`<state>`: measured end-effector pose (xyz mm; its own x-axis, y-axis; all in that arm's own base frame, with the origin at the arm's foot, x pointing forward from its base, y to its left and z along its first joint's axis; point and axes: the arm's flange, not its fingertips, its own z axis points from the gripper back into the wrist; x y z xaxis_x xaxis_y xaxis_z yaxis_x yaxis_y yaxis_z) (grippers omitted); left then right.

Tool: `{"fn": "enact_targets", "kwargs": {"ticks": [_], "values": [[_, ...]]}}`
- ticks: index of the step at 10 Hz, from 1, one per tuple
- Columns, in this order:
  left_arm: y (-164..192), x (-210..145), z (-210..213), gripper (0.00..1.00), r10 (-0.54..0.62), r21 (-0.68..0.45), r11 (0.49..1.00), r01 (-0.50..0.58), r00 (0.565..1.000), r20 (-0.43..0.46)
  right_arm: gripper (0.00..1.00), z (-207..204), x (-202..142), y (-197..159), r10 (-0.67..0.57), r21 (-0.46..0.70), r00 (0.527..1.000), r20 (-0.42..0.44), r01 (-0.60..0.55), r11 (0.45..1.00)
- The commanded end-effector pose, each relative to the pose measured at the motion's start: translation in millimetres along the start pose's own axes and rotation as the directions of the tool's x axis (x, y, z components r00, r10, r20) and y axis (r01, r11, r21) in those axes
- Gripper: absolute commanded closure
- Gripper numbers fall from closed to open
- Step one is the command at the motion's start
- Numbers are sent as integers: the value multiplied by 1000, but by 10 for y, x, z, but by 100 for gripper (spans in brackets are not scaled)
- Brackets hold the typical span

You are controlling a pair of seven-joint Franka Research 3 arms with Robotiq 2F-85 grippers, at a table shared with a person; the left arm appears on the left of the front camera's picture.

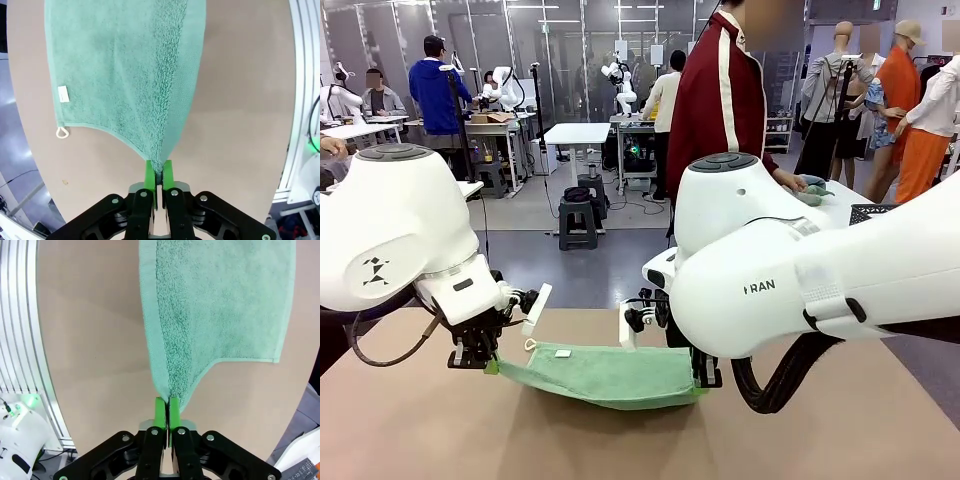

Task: Fold the towels and place them in the basket.
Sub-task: When a person lays out a Towel with hook on the table, fold it in half twice.

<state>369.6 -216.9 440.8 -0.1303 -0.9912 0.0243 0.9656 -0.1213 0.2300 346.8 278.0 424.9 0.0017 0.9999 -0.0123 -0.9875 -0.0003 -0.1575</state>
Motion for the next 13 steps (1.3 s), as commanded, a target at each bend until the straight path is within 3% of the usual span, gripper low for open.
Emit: {"fn": "enact_targets", "kwargs": {"ticks": [1, 3, 6, 13], "values": [[-7, 14, 9, 93, 4, 12, 1000, -4, 1000, 2, 96, -6, 1, 13, 0, 1, 1000, -2, 0, 1000], [0, 0, 0, 93, 0, 0, 1000, 0, 1000, 0, 96, 0, 0, 0, 0, 0, 1000, 0, 0, 1000], [380, -184, 5, 93, 45, -141, 989, -38, 998, 52, 96, -39, -139, -400, 23, 101, 998, 57, -29, 995], [1498, -410, -255, 93, 118, -335, 937, -98, 992, 39, 96, -214, -364, -1328, 17, 222, 995, 99, -39, 974]]}}
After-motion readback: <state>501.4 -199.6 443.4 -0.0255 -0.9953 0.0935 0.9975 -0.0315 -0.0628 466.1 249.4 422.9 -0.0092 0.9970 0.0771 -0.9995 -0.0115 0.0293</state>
